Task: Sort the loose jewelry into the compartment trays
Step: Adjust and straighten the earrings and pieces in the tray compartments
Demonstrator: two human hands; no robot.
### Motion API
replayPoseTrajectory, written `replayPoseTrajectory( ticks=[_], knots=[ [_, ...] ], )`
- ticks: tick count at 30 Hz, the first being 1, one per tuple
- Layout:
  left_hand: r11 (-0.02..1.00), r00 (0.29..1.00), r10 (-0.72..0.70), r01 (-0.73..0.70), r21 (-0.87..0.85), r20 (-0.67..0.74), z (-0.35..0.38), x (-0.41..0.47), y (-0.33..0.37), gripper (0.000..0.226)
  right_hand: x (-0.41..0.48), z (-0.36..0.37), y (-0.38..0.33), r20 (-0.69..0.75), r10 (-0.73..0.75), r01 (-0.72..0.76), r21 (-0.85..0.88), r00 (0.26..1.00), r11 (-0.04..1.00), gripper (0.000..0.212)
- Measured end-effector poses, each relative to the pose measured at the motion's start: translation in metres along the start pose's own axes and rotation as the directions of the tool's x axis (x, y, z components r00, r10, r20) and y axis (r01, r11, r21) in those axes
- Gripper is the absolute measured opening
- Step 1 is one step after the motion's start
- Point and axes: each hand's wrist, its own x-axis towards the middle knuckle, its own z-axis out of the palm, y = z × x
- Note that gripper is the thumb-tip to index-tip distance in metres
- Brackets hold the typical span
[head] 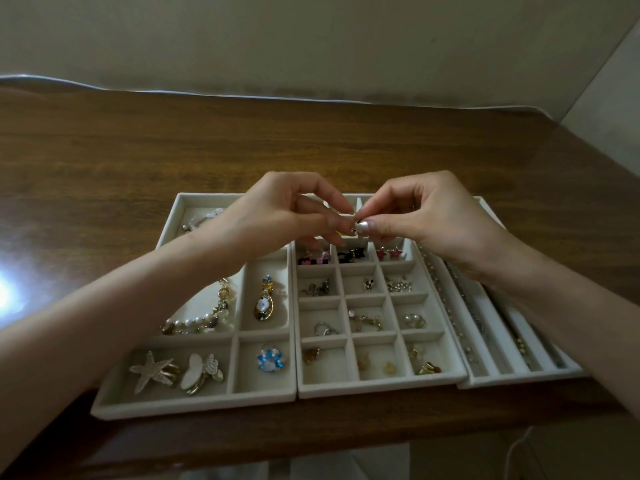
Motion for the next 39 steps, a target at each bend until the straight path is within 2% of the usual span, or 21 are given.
replayPoseTrajectory(
  ticks=[9,15,19,31,39],
  knots=[
    [0.998,0.998,-0.029,0.026,0.061,0.047,-0.002,-0.001,0.002,0.015,-0.002,-0.003,-0.003,0.091,0.009,-0.004,-0.052,0.996,0.999,0.007],
    [0.987,0.998,0.024,-0.014,0.158,-0.060,-0.004,0.002,-0.003,0.011,-0.007,0.000,-0.010,0.212,0.017,0.021,-0.177,0.977,0.984,0.008],
    [0.985,0.996,0.036,-0.021,0.172,-0.082,-0.005,0.004,-0.004,0.010,-0.012,0.010,-0.009,0.259,0.064,0.016,-0.297,0.964,0.955,0.010],
    [0.979,0.992,0.061,-0.039,0.198,-0.108,-0.006,0.005,-0.006,0.010,-0.008,0.023,-0.008,0.209,0.124,-0.020,-0.439,0.970,0.898,0.007],
    [0.978,0.992,0.062,-0.038,0.205,-0.112,-0.007,0.005,-0.007,0.009,-0.005,0.010,-0.012,0.177,0.087,-0.022,-0.339,0.980,0.941,0.007]
  ],
)
